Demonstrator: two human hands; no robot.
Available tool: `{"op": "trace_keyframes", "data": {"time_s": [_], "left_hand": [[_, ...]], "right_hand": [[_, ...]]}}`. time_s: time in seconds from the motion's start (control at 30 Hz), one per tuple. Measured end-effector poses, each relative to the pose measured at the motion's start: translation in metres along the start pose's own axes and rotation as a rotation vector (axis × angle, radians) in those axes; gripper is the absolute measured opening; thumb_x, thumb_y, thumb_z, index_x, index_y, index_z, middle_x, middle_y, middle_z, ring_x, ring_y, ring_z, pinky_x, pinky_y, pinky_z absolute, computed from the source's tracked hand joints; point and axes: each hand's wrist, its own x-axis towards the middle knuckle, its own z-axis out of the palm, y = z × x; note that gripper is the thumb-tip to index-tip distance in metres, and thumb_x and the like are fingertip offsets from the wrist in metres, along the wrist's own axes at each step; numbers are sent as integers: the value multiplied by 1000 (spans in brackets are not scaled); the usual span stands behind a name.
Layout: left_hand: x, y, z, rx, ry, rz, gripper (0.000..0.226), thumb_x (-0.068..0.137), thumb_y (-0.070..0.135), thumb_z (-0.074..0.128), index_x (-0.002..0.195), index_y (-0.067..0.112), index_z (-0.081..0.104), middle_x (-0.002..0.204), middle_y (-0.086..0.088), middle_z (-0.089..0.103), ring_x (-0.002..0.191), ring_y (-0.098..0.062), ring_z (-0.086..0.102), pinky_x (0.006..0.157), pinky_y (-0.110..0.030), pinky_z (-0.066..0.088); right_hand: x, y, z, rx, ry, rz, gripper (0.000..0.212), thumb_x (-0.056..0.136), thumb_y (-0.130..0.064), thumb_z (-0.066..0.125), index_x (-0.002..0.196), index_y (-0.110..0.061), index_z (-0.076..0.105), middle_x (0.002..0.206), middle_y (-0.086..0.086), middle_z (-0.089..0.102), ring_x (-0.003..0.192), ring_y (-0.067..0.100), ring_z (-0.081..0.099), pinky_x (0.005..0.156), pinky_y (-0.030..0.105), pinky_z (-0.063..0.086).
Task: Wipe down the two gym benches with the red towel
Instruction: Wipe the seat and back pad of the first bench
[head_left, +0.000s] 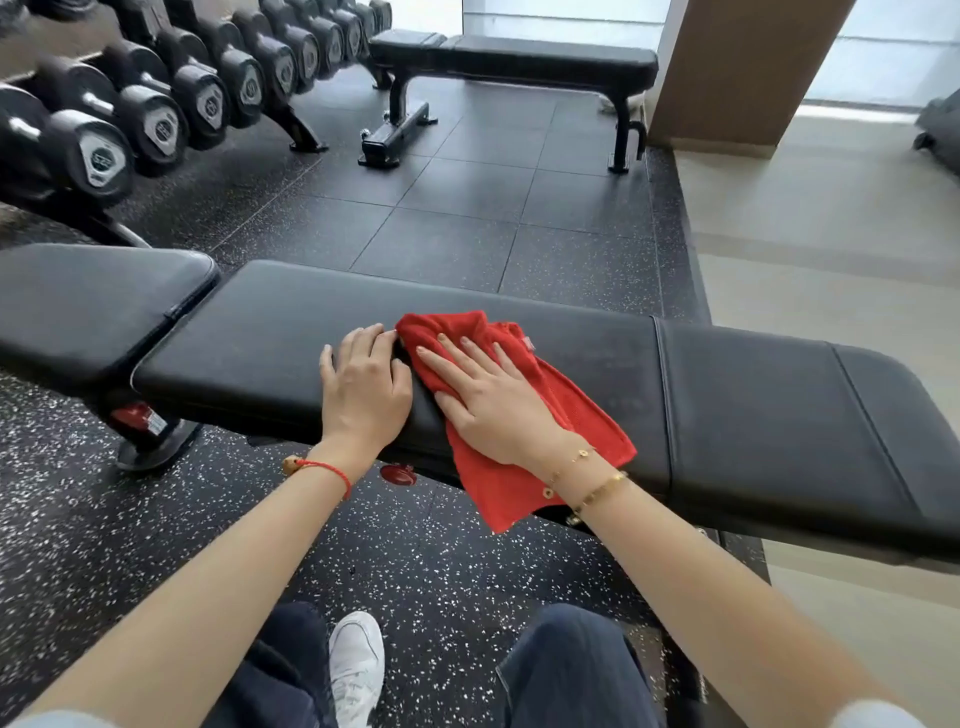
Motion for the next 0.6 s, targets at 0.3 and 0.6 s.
{"op": "trace_keyframes", "data": {"time_s": [0.3,0.6], "left_hand": [[-3,3,2,25,-12,-4,46,97,23,42,141,13,48,152,-6,41,145,-23,29,121,-52,11],[-1,5,4,75,-12,-13,46,94,26,46,139,13,49,151,-6,43,143,-24,31,120,-53,14]], "right_hand": [[-7,99,-34,-74,42,378,53,103,-37,33,154,-35,19,164,-3,11,151,20,9,122,44,0],[44,23,-7,-54,-8,158,55,102,-36,34,155,-35,17,164,-3,10,151,21,9,122,45,-2]]}}
